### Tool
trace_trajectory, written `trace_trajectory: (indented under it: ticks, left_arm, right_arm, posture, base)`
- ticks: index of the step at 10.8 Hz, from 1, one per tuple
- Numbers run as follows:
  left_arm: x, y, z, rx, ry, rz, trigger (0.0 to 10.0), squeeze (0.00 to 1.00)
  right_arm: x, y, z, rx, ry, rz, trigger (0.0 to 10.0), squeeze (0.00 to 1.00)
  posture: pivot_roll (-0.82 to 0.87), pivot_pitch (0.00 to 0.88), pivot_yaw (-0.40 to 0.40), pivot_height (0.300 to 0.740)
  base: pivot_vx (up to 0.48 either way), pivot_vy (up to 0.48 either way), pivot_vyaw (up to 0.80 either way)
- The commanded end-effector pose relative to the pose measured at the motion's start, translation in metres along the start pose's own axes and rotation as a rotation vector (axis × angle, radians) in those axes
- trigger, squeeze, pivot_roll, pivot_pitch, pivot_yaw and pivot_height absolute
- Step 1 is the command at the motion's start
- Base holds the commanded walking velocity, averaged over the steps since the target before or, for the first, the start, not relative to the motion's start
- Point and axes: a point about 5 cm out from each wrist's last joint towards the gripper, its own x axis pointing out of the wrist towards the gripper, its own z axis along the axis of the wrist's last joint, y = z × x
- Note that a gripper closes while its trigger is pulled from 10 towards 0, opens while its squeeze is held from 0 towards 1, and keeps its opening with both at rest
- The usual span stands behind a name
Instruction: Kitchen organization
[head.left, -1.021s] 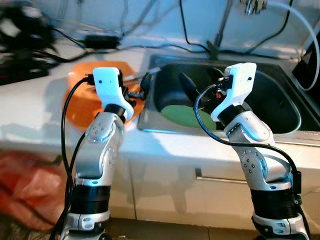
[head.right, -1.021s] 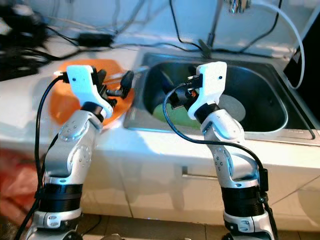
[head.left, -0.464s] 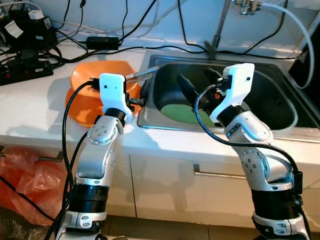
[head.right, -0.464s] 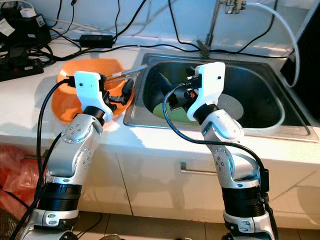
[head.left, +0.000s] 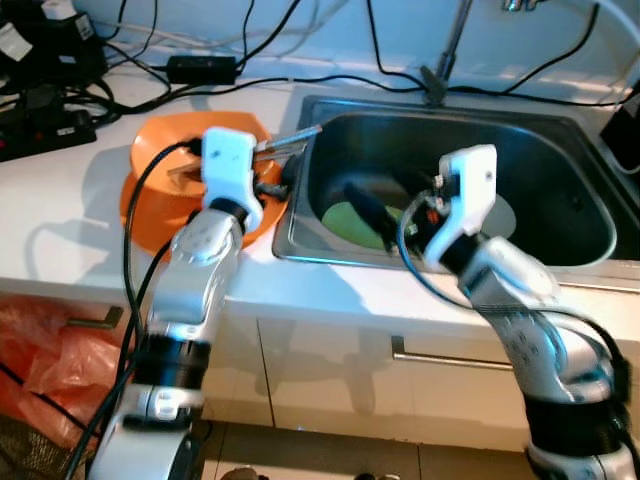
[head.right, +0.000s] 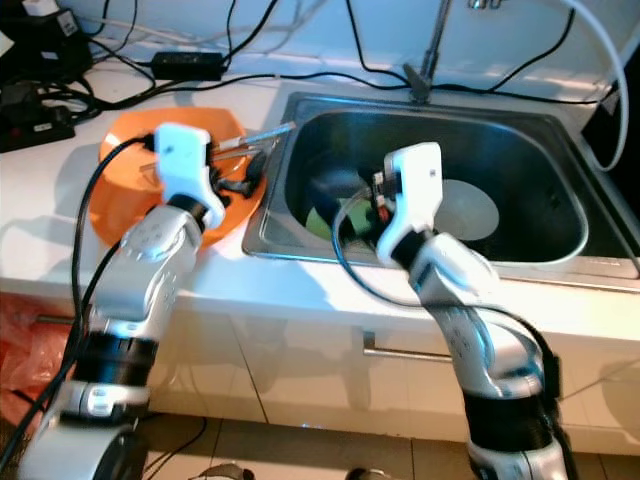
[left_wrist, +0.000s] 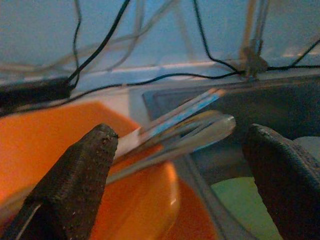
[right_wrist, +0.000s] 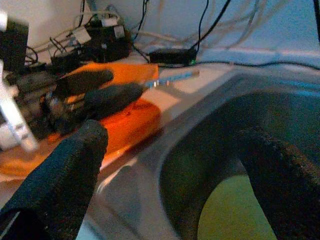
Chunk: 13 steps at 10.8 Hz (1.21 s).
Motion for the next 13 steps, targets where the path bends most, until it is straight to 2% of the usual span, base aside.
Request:
trace_trajectory:
  ticks: [1, 4, 6, 8, 11, 13]
  left_arm:
    - [0.005, -0.008, 0.008, 0.052, -0.026, -0.062, 10.0, 0.0]
    - [0.004, -0.013, 0.015, 0.142, -0.036, -0.154, 10.0, 0.0]
    - [0.003, -0.005, 0.015, 0.222, -0.018, -0.167, 10.0, 0.0]
    - [0.006, 0.012, 0.007, 0.306, 0.028, -0.152, 10.0, 0.0]
    - [0.012, 0.015, 0.002, 0.347, 0.044, -0.175, 10.0, 0.0]
    - [0.017, 0.012, -0.002, 0.387, 0.047, -0.217, 10.0, 0.0]
  right_arm:
    - [-0.003, 0.002, 0.002, -0.001, 0.001, 0.004, 10.0, 0.0]
    - [-0.006, 0.003, 0.003, 0.001, 0.006, 0.004, 10.0, 0.0]
    - [-0.006, 0.002, 0.003, 0.001, 0.011, -0.001, 10.0, 0.0]
    - [-0.009, 0.007, 0.001, -0.001, 0.032, 0.04, 10.0, 0.0]
    - [-0.014, 0.014, -0.005, -0.031, 0.098, 0.105, 10.0, 0.0]
    - [-0.015, 0.014, -0.005, -0.036, 0.108, 0.11, 10.0, 0.0]
  posture:
    - [0.06, 0.101, -0.002, 0.74]
    - [0.06, 0.112, 0.005, 0.74]
    - [0.06, 0.116, 0.012, 0.74]
    - [0.06, 0.116, 0.019, 0.74]
    - [0.05, 0.112, 0.022, 0.74]
    - [0.05, 0.112, 0.022, 0.74]
  base:
    - [0.0, 0.0, 0.0]
    - [0.0, 0.0, 0.0]
    - [0.0, 0.0, 0.0]
    - [0.0, 0.0, 0.0]
    - [0.0, 0.0, 0.0]
    - [0.0, 0.0, 0.0]
